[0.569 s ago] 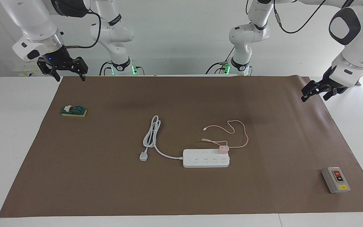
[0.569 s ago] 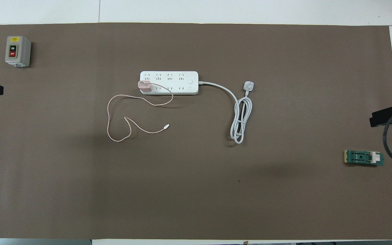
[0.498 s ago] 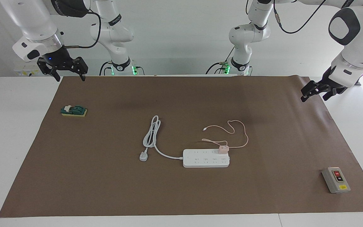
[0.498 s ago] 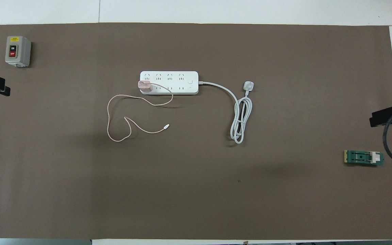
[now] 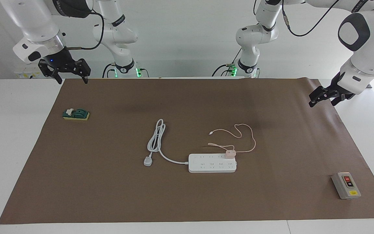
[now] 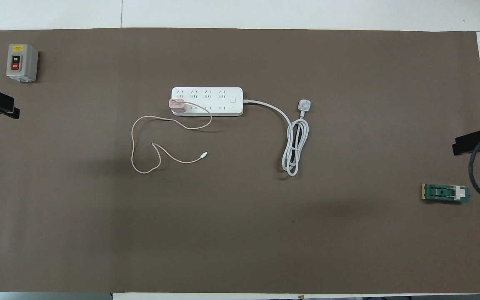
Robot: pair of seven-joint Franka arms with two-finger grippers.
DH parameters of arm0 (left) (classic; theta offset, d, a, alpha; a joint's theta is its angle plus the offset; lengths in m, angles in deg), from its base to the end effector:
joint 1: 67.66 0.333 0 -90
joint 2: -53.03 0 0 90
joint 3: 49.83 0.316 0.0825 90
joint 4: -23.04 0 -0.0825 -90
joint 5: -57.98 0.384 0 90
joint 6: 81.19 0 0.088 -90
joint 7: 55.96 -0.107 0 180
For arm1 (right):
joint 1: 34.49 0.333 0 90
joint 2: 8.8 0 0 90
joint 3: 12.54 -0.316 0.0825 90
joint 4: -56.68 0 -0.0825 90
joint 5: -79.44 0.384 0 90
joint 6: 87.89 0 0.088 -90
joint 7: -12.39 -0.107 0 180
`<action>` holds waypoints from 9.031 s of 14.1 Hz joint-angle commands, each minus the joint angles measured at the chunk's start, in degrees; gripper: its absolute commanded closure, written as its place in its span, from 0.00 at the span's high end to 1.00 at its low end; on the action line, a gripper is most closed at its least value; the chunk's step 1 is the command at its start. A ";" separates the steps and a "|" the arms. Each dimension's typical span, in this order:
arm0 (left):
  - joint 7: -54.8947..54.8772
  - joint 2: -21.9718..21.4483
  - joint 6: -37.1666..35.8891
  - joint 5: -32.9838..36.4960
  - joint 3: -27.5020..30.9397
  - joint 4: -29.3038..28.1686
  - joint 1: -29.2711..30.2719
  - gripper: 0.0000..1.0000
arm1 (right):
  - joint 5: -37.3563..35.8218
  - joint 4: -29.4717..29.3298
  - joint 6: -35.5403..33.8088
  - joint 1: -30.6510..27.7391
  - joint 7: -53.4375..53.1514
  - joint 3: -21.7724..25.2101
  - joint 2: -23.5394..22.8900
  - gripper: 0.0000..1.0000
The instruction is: Unplug charger and place it aside
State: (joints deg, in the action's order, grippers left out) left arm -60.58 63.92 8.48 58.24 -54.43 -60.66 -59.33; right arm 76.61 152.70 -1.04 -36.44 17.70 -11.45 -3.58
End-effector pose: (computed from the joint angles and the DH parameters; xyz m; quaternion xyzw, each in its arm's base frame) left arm 0.6068 0.0445 0.5654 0.9990 -0.0074 -0.0421 0.0084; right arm 0.5179 -0.0335 0.6196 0.9989 0.0194 -0.0361 0.0213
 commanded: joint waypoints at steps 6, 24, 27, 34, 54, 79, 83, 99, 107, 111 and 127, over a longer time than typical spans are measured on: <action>-0.82 -0.69 0.16 -0.43 0.29 -0.06 -1.38 1.00 | 2.82 2.50 0.86 -0.69 1.11 -0.47 1.73 1.00; -0.91 0.18 2.18 1.85 -4.99 1.79 -12.29 1.00 | 35.24 1.11 23.79 15.56 -65.92 -1.70 -21.01 1.00; -0.91 1.58 4.10 1.94 -5.16 1.70 -13.33 1.00 | 38.78 -8.72 24.49 18.98 -75.42 -1.70 -30.50 1.00; -0.39 6.77 7.72 1.85 -4.99 1.35 -15.72 1.00 | 51.33 -14.63 31.52 21.29 -79.84 -1.79 -40.80 1.00; 64.98 11.78 14.30 0.53 -4.72 1.61 -17.90 1.00 | 56.27 -32.74 31.62 21.29 -79.94 -1.79 -59.79 1.00; 119.85 24.70 28.28 6.34 -5.25 2.93 -24.41 0.94 | 55.21 -26.15 30.13 21.55 -70.52 -1.00 -57.86 0.85; 120.20 24.70 27.93 4.93 -5.25 2.84 -24.68 0.75 | 55.39 -25.62 30.65 21.46 -70.44 -1.00 -57.86 0.73; 119.41 24.88 26.79 3.43 -4.81 3.02 -24.06 0.00 | 55.39 -25.53 30.83 21.55 -70.44 -1.00 -57.77 0.73; 119.32 25.67 26.70 6.33 -4.72 3.02 -24.24 0.00 | 55.30 -25.53 30.65 21.55 -70.44 -1.00 -57.77 0.73; 119.24 24.80 24.16 6.42 -4.63 3.63 -24.06 0.00 | 55.30 -25.54 30.65 21.55 -70.52 -0.91 -57.77 0.73; 79.89 18.20 7.71 5.98 -4.63 11.98 -19.76 0.00 | 55.04 -25.62 30.04 21.64 -71.23 -0.83 -57.07 0.96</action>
State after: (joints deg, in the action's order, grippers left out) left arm 25.90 83.21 16.94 63.51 -58.83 -48.19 -80.36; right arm 133.45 122.71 31.73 -14.67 -54.62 -12.92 -62.42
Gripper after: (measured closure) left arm 0.687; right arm 0.048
